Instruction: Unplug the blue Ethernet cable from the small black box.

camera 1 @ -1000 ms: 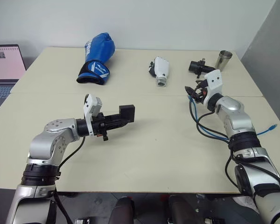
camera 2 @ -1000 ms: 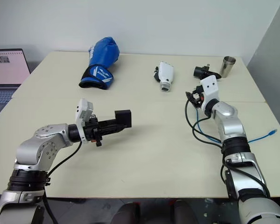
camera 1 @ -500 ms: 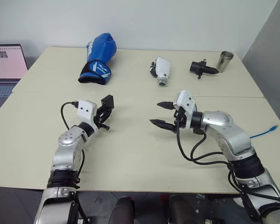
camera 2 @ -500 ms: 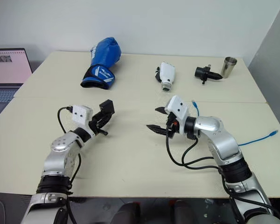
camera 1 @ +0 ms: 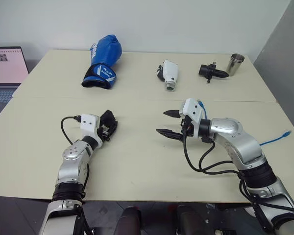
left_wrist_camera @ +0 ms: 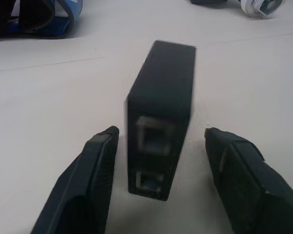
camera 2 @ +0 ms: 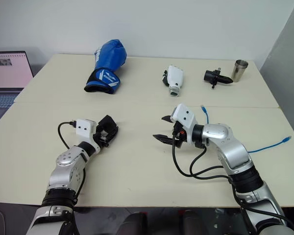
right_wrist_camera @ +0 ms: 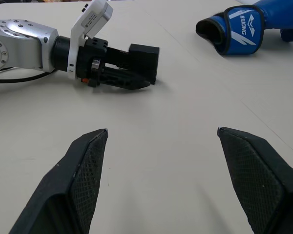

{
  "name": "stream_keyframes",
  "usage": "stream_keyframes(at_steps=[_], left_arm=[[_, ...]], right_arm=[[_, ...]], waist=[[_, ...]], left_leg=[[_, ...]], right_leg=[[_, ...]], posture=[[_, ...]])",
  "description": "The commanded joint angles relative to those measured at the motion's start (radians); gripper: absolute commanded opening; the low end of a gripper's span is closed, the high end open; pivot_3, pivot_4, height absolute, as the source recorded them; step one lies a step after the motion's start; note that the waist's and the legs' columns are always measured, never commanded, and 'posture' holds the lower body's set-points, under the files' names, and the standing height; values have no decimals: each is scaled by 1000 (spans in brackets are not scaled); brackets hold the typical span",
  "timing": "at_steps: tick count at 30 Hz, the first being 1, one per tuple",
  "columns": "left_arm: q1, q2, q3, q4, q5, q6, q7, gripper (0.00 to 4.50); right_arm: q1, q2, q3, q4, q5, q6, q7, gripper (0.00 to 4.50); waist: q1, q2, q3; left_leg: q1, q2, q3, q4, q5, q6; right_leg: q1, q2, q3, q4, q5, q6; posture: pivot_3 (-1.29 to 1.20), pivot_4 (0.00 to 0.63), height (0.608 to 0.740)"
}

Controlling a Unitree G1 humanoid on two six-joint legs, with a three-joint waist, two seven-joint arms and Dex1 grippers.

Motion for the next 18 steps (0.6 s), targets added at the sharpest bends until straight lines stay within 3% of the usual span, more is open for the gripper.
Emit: stream_keyframes(at_steps=[1,4,11,15,18], left_arm=[[9,4,21,-21,-12,1,0,3938],[10,3,21,-22,-11,1,2,4489],[102,42,24,-196,3,47,5,4489],[199,119,19,-389,-22,223,-28,4489],[275,199,9,-526,-20,255,-89,4489]], right_arm=[[-1,0,-16,-38,2,-1,6,3800],[-3,0,-20,-37,4,1,6,3800],[18,-15,-36,-79,18,27,1,3800],[89,-58,-91,-147,50,75,-8,3800],[166,-111,-168,-190,85,80,8,3800]], waist=[[0,0,0],[0,0,0],[-3,0,0],[-2,0,0],[4,0,0]], left_leg=[[0,0,0,0,0,0],[0,0,0,0,0,0],[0,0,0,0,0,0],[0,1,0,0,0,0],[0,0,-1,0,0,0]], right_leg=[[0,0,0,0,0,0],[0,0,0,0,0,0],[0,0,0,0,0,0],[0,0,0,0,0,0],[1,-1,0,0,0,0]], posture=[[0,150,740],[0,150,740],[0,150,740],[0,150,740],[0,150,740]])
